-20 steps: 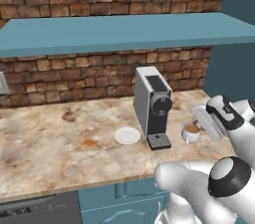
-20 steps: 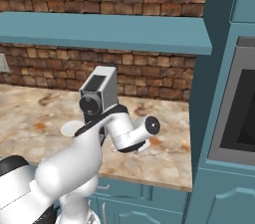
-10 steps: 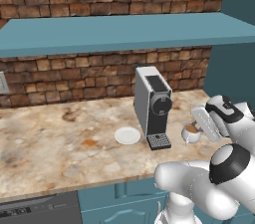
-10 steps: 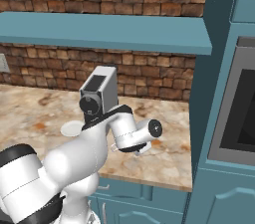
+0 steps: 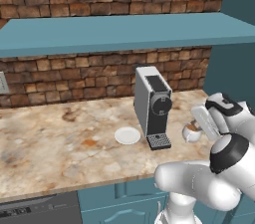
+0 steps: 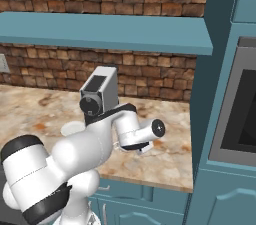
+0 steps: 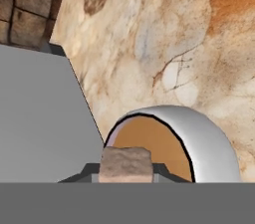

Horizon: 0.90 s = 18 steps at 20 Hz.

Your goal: Take a sugar cube from the saucer and place it inside the coffee. Then, grab milk from the fridge and place it next to the coffee on the counter to sweeten the coffee.

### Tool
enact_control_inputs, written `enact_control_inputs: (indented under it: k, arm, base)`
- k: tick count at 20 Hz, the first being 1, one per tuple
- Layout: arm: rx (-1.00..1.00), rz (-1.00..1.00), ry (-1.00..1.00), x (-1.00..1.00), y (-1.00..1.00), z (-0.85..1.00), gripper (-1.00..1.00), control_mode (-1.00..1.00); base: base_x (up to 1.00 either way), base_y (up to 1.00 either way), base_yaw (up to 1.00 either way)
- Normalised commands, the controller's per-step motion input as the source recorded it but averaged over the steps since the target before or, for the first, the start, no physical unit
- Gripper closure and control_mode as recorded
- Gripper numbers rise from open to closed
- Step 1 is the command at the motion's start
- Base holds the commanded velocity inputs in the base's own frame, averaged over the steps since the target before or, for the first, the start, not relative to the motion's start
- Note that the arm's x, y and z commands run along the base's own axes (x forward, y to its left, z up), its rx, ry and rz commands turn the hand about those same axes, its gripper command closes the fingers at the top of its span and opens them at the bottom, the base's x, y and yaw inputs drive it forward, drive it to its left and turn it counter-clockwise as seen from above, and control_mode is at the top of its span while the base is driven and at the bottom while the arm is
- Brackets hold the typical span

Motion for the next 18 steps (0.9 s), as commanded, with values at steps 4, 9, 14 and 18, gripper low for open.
enact_control_inputs:
  k: [4,9,14,18]
  arm:
    - [0.00,0.00,0.00,-0.02,0.01,0.00,-1.00,-1.00]
    - [0.00,0.00,0.00,-0.03,0.04,0.00,-1.00,-1.00]
    - [0.00,0.00,0.00,-0.01,0.05,0.00,-1.00,-1.00]
    - [0.00,0.00,0.00,0.00,0.00,0.04,-1.00,-1.00]
  base:
    - [0.00,0.00,0.00]
    - [0.00,0.00,0.00]
    - [0.00,0.00,0.00]
    - [0.00,0.00,0.00]
